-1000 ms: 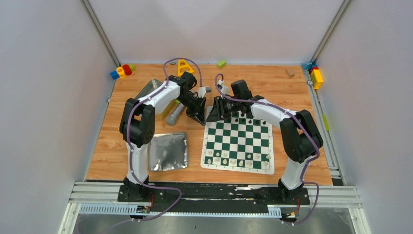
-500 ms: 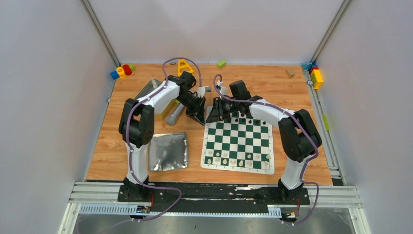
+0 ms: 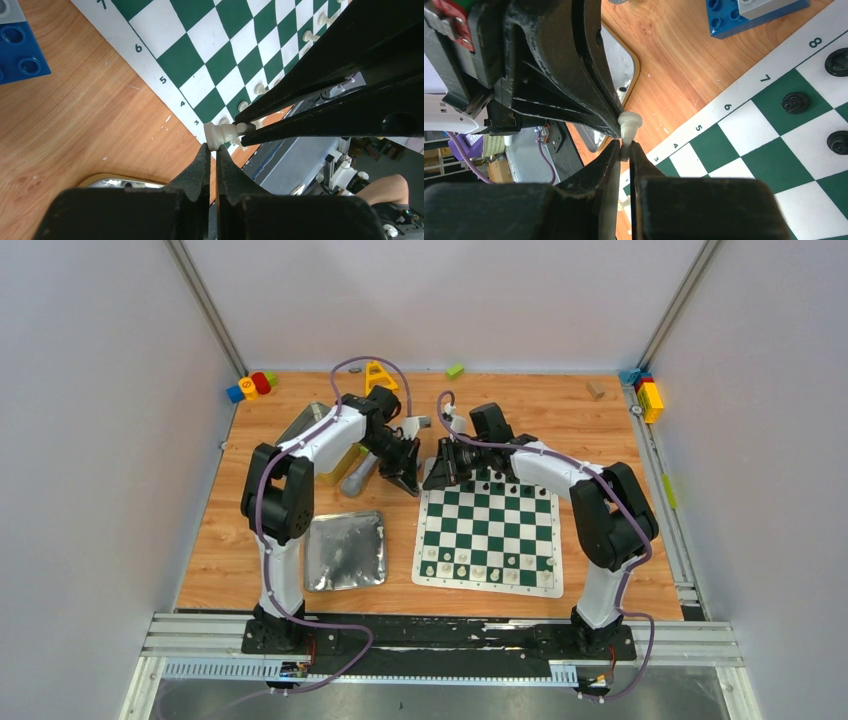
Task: Set up the chess pieces on the board
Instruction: Place the chess piece on the chessboard.
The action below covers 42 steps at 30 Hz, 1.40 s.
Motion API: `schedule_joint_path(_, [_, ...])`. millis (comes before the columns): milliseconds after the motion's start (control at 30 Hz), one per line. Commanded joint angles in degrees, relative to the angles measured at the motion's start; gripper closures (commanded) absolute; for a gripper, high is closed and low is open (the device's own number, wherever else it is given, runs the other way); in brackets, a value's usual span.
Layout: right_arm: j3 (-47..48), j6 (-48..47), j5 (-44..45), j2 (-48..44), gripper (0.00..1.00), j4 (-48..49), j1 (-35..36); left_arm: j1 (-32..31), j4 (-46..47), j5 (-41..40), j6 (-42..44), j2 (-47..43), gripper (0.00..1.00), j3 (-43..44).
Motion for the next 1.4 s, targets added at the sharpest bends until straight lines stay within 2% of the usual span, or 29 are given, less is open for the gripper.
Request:
schedule_joint_path(0, [2.91, 0.00, -1.58, -0.25, 1.00, 1.06, 0.71, -0.05, 1.99, 1.13, -0.13, -4.42, 0.92, 0.00])
schedule_joint_path(167, [1.49, -1.62, -0.91, -2.52, 1.00, 0.74, -0.01, 0.05, 1.86, 0.36, 1.19, -6.18, 0.68, 0.00])
schedule_joint_path(400, [-4.28, -8.95, 1.03, -9.56, 1.00, -0.71, -1.64, 2.66, 2.49, -1.21, 2.28, -10.25, 0.41, -1.83])
schedule_joint_path(567, [-9.30, -17.01, 2.95, -17.21, 1.00, -4.68, -4.12, 4.09, 2.28, -6.36, 6.91, -14.58, 0.36, -4.24])
schedule_joint_path(667, [-10.53, -26.10, 4.44, -21.85, 1.00, -11.84, -4.44, 4.25, 2.11, -10.93, 9.09, -17.53, 0.35, -6.01])
schedule_joint_path(833, [-9.09, -39.24, 8.10, -26.80, 1.00, -30.62, -4.40, 4.32, 1.55, -20.44, 12.53, -20.60, 0.33, -6.54])
schedule_joint_path(967, [-6.69, -49.47, 12.22, -29.33, 1.00, -46.12, -4.36, 4.34, 1.30, -25.41, 13.72, -22.81, 0.28, -6.63])
schedule_joint_path(1133, [-6.83, -55.08, 18.75, -31.13, 0.99, -57.29, -4.36, 4.34, 1.26, -28.43, 14.65, -24.09, 0.20, -6.91])
schedule_joint_path(1367, [-10.08, -58.50, 24.95, -31.60, 0.99, -63.12, -4.40, 4.34, 1.56, -31.25, 14.73, -24.14, 0.10, -6.80])
